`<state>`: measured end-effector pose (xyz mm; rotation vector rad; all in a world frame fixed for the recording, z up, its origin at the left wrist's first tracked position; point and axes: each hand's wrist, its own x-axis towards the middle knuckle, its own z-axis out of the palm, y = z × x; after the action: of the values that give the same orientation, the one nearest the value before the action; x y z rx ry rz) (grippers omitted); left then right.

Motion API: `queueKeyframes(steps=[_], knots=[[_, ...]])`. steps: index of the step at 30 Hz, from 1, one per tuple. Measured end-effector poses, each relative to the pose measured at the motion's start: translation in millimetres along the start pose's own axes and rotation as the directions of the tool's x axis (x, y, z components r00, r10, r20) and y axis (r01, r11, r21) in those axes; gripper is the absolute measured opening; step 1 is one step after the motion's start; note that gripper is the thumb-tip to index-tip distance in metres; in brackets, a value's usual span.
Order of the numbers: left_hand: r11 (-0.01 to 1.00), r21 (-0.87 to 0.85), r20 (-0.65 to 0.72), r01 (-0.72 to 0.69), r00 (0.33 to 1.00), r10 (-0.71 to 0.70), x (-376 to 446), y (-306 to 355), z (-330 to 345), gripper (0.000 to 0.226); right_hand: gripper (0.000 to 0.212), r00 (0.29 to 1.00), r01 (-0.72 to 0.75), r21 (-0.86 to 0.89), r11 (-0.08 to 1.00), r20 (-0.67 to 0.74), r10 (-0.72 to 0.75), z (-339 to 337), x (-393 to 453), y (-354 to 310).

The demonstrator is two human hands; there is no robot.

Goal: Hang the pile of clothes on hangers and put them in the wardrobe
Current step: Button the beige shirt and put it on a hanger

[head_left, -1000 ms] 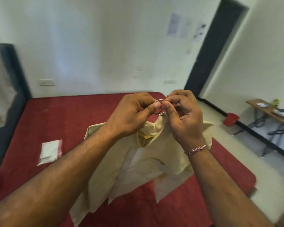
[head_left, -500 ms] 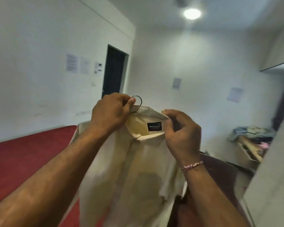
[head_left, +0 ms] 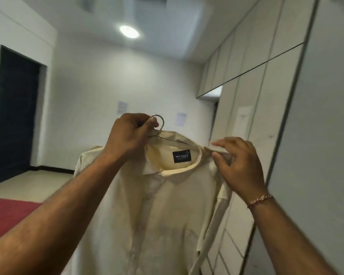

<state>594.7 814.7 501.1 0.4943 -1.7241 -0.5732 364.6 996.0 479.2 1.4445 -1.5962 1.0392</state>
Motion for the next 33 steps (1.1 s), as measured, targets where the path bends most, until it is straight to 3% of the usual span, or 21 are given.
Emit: queueKeyframes(steps=[4,8,14,18,23,26,28,33], knots=[[0.987,-0.143,0.111,-0.079,0.989,0.095,17.7,42.3,49.0,0.028,0.022,0.977,-0.104,0.162,0.981,0.202,0.070,-74.0,13.1,25.0],[0.963,-0.132,0.268,-0.234,0.927,0.262,29.3,84.6,90.6,0.039,0.009,0.973,-0.108,0.010,0.994,0.208,0.104,-124.4,18.3,32.3],[0.901,-0.279,0.391,-0.332,0.818,0.422,29.8,137.9,145.2,0.033,0.013,0.910,-0.136,-0.336,0.932,0.328,0.252,-169.0,25.6,19.9],[0.868,-0.409,0.469,-0.283,0.751,0.465,30.1,163.2,170.3,0.038,0.014,0.934,-0.176,-0.474,0.863,0.196,0.298,-207.2,8.1,20.2],[0.792,-0.467,0.590,-0.393,0.529,0.610,26.0,195.2,205.6,0.042,0.014,0.935,-0.255,-0.696,0.671,-0.002,0.353,-276.2,-21.2,22.7],[0.761,-0.527,0.596,-0.379,0.474,0.648,19.9,212.8,232.6,0.039,0.012,0.926,-0.288,-0.744,0.602,-0.057,0.372,-330.2,-33.3,21.2],[0.741,-0.562,0.546,-0.368,0.509,0.666,10.6,235.9,254.3,0.042,0.011,0.922,-0.294,-0.755,0.586,-0.063,0.382,-361.0,-36.1,18.7],[0.780,-0.533,0.411,-0.328,0.705,0.578,3.0,305.0,317.0,0.042,0.015,0.861,-0.414,-0.698,0.584,-0.092,0.500,-447.2,-34.1,28.4]])
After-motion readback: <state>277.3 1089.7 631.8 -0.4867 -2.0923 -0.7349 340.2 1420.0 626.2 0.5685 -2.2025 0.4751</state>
